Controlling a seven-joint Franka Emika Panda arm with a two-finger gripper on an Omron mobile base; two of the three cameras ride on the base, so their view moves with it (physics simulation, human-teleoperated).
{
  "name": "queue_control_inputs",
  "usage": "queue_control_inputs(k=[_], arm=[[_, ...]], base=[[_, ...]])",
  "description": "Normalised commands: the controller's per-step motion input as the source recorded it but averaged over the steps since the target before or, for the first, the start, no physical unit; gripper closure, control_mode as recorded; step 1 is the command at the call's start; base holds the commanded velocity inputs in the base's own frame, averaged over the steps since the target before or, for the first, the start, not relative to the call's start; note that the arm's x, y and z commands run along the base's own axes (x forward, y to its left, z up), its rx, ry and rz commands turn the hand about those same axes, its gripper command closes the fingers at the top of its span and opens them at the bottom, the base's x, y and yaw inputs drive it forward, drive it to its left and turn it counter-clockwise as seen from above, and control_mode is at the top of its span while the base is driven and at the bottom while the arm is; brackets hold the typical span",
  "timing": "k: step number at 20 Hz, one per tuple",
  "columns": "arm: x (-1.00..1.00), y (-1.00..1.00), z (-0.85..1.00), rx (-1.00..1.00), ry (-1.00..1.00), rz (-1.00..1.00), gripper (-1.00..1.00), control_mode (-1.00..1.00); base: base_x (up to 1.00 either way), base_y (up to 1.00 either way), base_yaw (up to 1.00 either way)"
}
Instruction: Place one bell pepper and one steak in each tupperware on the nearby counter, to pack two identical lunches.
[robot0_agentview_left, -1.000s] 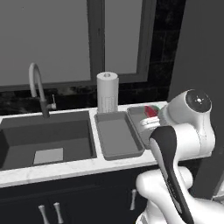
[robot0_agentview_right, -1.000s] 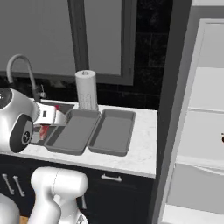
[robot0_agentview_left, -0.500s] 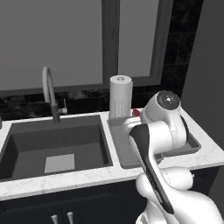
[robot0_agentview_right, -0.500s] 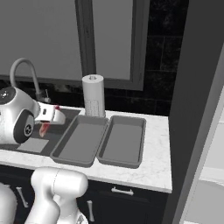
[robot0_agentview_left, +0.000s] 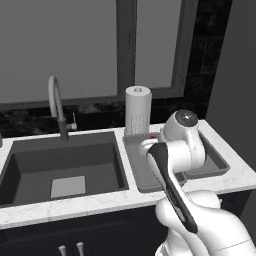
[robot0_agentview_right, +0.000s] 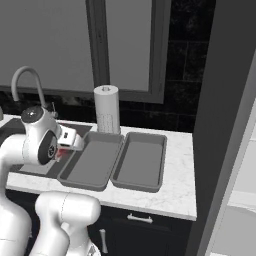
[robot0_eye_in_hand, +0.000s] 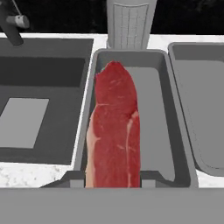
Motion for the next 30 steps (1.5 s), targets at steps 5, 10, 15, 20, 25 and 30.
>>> queue_control_inputs(k=[5, 10, 15, 20, 25, 30], arm=[[0.34, -0.08, -0.56, 0.00, 0.09, 0.00, 1.00, -1.00], [0.40, 0.00, -0.50, 0.00, 0.08, 0.00, 1.00, -1.00], [0.38, 0.00, -0.43, 0.00, 0.05, 0.00, 1.00, -1.00], [0.34, -0.10, -0.34, 0.00, 0.07, 0.00, 1.00, -1.00], [0.49, -0.02, -0.27, 0.00, 0.02, 0.00, 1.00, -1.00], [0.55, 0.00, -0.36, 0.00, 0.00, 0.00, 1.00, -1.00]], base=[[0.00, 0.00, 0.00], [0.00, 0.00, 0.00], [0.00, 0.00, 0.00], [0.00, 0.00, 0.00], [0.00, 0.00, 0.00], [0.00, 0.00, 0.00]])
